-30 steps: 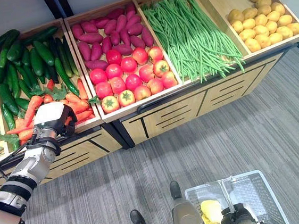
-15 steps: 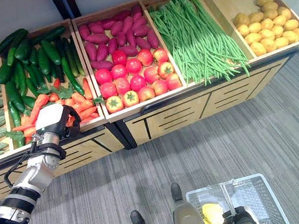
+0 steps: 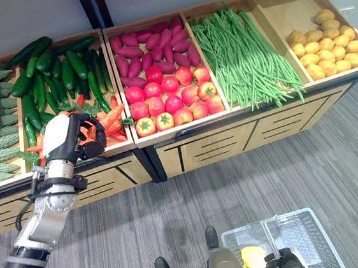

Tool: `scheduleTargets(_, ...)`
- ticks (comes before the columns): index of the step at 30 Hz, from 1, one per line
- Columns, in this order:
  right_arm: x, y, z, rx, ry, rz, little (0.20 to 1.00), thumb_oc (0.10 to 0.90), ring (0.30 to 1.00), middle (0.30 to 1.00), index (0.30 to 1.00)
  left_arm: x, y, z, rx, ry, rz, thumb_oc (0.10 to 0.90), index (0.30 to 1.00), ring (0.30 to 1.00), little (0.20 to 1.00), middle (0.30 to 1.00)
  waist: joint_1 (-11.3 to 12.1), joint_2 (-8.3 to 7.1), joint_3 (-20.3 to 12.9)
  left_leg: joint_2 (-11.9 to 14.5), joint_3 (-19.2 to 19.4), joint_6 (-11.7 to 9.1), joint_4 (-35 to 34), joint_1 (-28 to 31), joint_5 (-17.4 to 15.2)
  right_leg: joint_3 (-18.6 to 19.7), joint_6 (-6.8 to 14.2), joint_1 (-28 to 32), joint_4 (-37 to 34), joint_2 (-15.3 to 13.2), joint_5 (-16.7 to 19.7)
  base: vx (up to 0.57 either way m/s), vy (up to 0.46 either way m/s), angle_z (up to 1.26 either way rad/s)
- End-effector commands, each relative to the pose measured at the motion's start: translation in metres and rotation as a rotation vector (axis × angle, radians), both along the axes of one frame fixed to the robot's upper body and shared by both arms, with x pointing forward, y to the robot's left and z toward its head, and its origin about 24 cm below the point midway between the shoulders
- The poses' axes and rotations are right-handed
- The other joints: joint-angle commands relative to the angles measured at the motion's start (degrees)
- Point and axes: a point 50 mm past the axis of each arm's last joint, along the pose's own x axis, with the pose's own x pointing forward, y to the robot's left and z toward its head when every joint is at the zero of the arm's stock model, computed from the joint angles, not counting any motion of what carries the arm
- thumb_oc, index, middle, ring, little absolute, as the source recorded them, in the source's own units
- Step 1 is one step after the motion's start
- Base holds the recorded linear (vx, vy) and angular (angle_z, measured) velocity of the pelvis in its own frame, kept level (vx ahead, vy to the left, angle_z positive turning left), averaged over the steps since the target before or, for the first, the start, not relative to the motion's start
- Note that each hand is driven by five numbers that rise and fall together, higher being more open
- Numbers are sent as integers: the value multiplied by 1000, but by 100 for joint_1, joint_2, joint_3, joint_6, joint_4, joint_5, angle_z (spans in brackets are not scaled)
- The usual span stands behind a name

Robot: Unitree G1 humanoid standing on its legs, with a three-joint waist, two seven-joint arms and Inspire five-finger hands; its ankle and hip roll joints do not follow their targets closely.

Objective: Get the vegetables into the basket

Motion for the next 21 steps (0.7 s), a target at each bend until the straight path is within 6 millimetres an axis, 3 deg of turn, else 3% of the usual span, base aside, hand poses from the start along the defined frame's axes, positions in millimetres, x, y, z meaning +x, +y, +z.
scheduleTargets(1, -13, 4, -4, -13, 31, 6, 300, 400, 300, 300, 300, -4, -3, 43, -89, -213, -92, 400, 300, 300, 300, 300, -20, -416, -416, -167, -253, -101, 3, 135, -326, 203, 770, 72, -192, -631, 444, -24, 51, 4)
scheduleTargets(6, -10, 5, -3, -11, 22, 1, 300, 400, 300, 300, 300, -14, -13, 18, -302, -87, -186, 400, 300, 300, 300, 300, 19, -440, -441, -234, -291, -49, 3, 152, -337, 198, 792, 90, -150, -696, 458, -20, 47, 2)
scheduleTargets(10, -5, 5, -2, -6, -5, -20, 300, 400, 300, 300, 300, -21, -22, 9, -426, -32, -257, 400, 300, 300, 300, 300, 58, -467, -460, -279, -368, -18, 3, 132, -329, 132, 814, 99, -84, -779, 478, -31, 29, 6)
scheduleTargets(21, -2, 11, -4, 9, 3, 0, 300, 400, 300, 300, 300, -19, -49, 10, -625, 11, -424, 400, 300, 300, 300, 300, 32, -521, -486, -332, -450, 66, 3, 250, -366, 116, 827, 125, 229, -852, 381, -12, 25, 9)
